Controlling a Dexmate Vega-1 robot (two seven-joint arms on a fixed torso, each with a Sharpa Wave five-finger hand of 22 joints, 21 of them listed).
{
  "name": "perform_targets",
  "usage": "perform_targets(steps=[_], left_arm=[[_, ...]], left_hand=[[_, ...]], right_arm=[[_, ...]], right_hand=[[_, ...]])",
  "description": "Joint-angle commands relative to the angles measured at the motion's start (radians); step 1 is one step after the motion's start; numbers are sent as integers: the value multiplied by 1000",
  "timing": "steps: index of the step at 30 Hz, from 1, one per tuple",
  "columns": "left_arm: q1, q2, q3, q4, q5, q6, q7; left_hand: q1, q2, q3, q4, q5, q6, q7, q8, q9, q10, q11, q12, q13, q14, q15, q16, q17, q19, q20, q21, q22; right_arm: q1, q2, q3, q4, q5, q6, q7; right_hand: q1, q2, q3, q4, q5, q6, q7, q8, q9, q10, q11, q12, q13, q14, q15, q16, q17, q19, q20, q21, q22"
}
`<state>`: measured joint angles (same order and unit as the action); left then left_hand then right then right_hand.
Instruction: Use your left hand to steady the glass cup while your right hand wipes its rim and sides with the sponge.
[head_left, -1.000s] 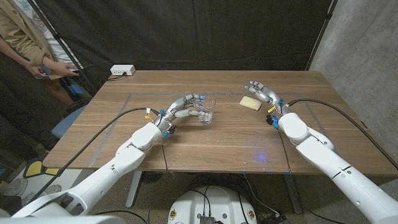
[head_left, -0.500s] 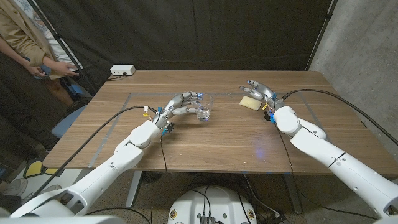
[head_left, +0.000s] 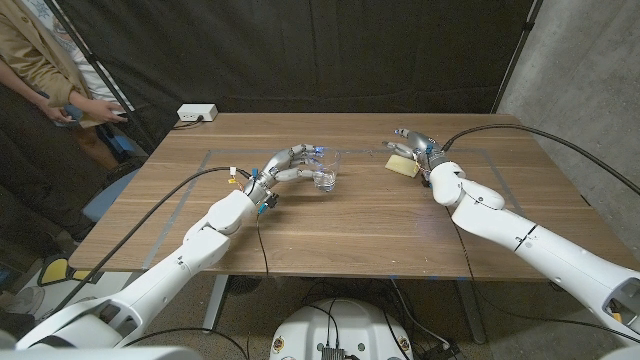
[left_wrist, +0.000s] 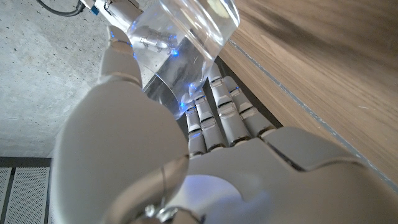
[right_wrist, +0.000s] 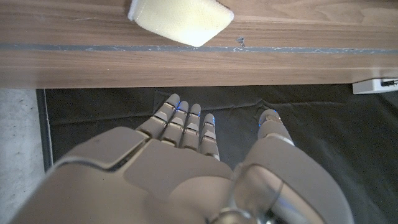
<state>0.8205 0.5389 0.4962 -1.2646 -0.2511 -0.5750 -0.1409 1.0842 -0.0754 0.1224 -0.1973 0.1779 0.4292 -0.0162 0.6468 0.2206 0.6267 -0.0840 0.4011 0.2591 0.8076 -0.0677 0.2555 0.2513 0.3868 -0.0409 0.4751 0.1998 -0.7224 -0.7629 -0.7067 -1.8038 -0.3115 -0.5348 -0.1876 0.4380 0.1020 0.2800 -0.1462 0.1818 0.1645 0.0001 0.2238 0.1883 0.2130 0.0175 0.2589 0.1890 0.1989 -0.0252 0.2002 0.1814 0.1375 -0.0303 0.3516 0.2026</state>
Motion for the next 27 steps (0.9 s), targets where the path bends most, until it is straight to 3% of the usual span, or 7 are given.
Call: perform_targets(steps=[1,14,27], left_arm=[[-24,-12,2,31,-7,-6,-11],[-41,-17,5,56,-14,-12,-28],[-43,-18,4,61,-17,-12,-30]], left_hand=[[167,172,70,61,5,190,-98,91,2,129,-120,-5,4,36,-161,-3,1,-6,-71,2,3],[167,174,77,63,5,187,-98,95,1,132,-119,-10,8,38,-160,-9,3,-10,-70,4,3],[165,176,83,66,6,188,-98,100,0,135,-119,-15,12,40,-159,-15,5,-13,-71,7,3]], right_arm=[[120,-7,-151,38,-89,-115,47],[174,-4,-240,73,-136,-182,73],[218,13,-309,125,-173,-237,109]], right_hand=[[13,-4,-3,2,-1,20,0,4,5,18,0,6,3,11,3,9,1,10,7,6,3],[50,3,5,-8,3,69,-6,11,5,70,-15,18,2,76,-27,18,-2,52,8,21,4],[81,3,13,-18,5,82,-10,10,5,80,-22,17,2,88,-31,13,-3,70,9,28,4]])
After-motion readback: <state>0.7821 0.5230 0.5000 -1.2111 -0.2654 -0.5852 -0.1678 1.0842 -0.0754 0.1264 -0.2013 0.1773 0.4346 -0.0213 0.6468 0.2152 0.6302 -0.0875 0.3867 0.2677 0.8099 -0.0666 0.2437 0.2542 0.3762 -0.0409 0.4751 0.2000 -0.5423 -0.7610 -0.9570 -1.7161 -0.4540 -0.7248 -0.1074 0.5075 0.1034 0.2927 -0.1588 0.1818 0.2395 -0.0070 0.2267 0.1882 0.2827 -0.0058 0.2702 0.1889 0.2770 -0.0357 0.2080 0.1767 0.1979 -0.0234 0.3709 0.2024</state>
